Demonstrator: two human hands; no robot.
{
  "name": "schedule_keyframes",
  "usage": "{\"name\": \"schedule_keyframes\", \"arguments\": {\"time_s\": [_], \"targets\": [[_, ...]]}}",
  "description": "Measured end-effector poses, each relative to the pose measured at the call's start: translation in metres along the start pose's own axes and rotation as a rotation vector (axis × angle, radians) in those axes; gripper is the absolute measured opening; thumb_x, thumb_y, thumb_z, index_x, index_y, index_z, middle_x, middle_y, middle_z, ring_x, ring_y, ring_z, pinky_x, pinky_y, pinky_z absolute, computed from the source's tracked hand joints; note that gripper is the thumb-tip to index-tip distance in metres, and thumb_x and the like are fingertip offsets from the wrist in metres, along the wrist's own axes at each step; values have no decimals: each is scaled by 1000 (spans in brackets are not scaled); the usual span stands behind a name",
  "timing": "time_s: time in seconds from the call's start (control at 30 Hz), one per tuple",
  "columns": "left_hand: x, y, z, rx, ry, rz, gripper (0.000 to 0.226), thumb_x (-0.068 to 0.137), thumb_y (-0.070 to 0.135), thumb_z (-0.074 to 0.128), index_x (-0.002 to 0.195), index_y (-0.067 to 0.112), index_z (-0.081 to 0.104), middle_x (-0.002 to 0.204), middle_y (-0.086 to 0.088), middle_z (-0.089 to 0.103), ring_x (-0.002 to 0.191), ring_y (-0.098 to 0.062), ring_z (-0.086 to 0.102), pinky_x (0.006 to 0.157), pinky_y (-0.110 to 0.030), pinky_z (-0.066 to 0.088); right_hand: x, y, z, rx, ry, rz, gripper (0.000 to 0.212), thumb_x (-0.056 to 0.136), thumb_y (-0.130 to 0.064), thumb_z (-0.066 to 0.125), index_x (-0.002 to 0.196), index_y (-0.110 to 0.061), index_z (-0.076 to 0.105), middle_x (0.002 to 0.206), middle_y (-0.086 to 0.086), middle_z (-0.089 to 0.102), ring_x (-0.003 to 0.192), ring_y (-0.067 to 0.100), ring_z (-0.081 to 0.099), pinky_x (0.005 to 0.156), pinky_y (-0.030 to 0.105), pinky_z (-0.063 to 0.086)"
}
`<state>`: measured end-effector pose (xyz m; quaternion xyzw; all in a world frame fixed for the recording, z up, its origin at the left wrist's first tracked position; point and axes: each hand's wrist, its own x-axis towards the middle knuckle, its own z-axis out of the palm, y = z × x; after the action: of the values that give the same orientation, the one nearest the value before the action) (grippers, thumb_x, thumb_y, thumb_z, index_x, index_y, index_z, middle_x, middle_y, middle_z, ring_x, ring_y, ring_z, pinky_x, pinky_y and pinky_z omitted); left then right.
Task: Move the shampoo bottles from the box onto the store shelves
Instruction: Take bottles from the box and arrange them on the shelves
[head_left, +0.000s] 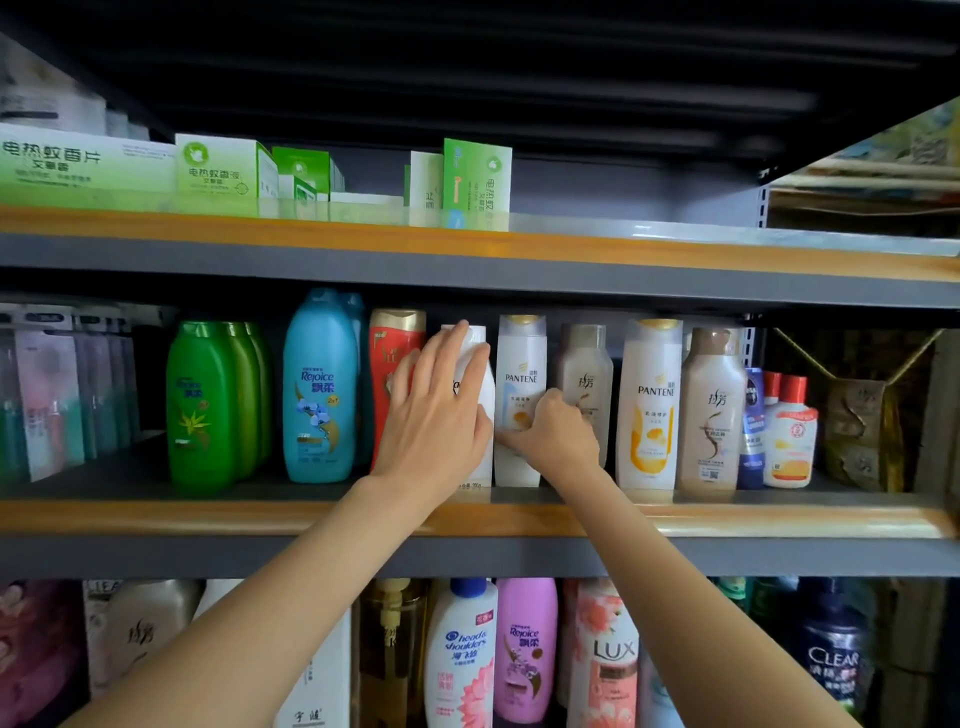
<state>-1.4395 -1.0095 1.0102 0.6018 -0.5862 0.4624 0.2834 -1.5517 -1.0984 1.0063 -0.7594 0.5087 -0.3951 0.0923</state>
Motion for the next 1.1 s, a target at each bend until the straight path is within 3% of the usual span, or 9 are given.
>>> {"name": "schedule_keyframes", "arguments": {"time_s": [0.13,0.27,0.43,0.5,0.6,0.7,0.8,0.93,1.1], "targets": [[0,-1,-3,-2,-19,7,57,80,26,29,128,6,52,138,-19,46,124,-35,48,100,-48,40,4,1,-6,47,-79,29,53,76,-35,75,108,-4,47,96,9,61,87,24,62,70,32,50],[0,-3,-4,7,-47,14,58,79,26,28,128,7,52,139,-19,45,125,-35,48,101,-49,39,8,-1,-5,29,-102,58,55,79,-31,73,117,-1,45,106,14,63,94,29,65,81,36,53],[-2,-2,-7,-22,-51,21,56,80,25,29,126,6,54,138,-20,46,124,-35,48,101,-49,39,0,-7,-7,-35,-94,74,55,83,-30,69,121,0,43,111,15,62,101,29,62,76,31,46],[-5,-1,-8,-50,-32,26,54,80,24,30,125,7,55,137,-19,46,124,-34,47,101,-49,39,-15,-12,-17,-110,10,-7,47,87,-26,64,120,-1,43,112,14,59,103,29,60,72,29,43],[-7,8,-9,-77,-17,59,51,80,23,32,123,9,55,136,-16,47,124,-30,45,103,-45,36,-43,-13,-39,-113,411,-306,28,89,-15,57,114,-3,50,107,11,58,99,27,56,70,27,39],[-4,29,-10,-119,-17,97,53,80,24,32,124,9,56,136,-13,49,125,-28,45,106,-42,28,-51,2,-65,-48,723,-285,46,81,-12,65,123,-2,48,121,15,49,107,31,51,79,34,46],[1,53,-8,-156,-50,120,54,77,23,33,122,9,58,133,-13,52,123,-26,44,104,-44,35,-46,25,-79,4,585,-38,68,83,-25,68,136,-4,33,135,12,36,114,27,48,82,31,45],[1,79,-4,-184,-158,137,57,76,25,31,123,7,57,130,-14,55,117,-29,55,99,-44,42,-48,49,-72,19,436,0,57,84,-30,66,125,-3,38,125,12,43,113,27,49,84,32,42],[0,94,2,-276,-321,138,63,90,22,36,146,-1,18,155,-19,13,135,-32,32,113,-40,20,-50,59,-63,-27,321,116,52,83,-34,66,116,-4,40,121,13,54,112,31,53,83,37,44]]}}
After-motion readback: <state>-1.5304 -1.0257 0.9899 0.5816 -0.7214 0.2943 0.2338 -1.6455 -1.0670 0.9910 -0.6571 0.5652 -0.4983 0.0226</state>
